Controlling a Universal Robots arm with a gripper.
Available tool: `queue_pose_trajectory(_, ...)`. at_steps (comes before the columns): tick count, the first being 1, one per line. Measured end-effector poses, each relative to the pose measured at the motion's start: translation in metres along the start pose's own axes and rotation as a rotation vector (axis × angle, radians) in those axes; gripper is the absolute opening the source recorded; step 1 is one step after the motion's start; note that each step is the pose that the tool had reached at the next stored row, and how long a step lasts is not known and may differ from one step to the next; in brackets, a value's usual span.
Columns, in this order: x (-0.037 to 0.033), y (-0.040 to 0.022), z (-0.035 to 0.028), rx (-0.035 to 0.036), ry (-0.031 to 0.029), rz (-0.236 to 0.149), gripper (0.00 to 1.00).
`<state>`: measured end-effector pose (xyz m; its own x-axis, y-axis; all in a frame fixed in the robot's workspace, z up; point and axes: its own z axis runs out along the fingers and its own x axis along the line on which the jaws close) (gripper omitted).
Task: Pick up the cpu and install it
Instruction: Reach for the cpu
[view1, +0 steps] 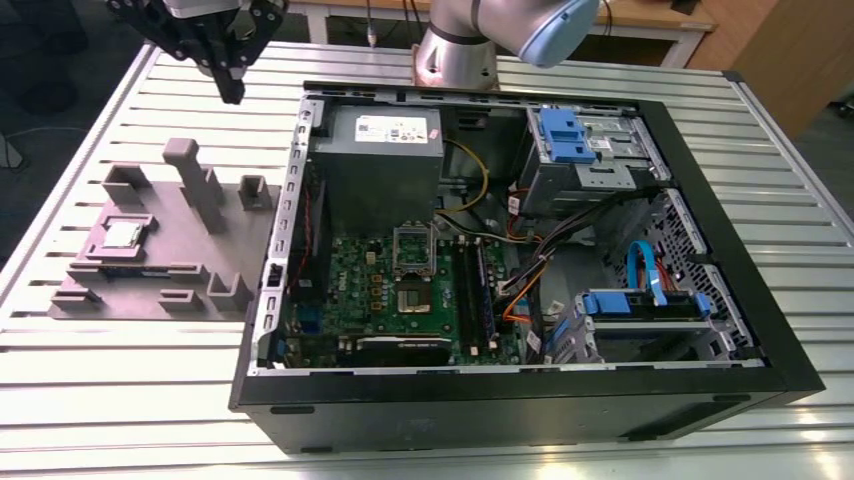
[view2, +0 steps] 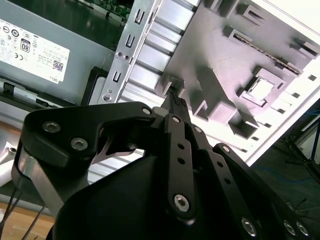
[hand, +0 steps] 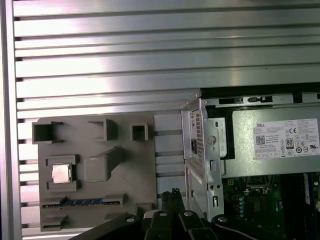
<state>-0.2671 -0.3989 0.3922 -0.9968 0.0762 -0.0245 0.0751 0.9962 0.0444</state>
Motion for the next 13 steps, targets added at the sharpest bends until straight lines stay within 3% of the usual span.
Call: queue_pose_trajectory(13,0.0038,-0.0003,-0.0001,0.0000,0.0000,0.000,0.11)
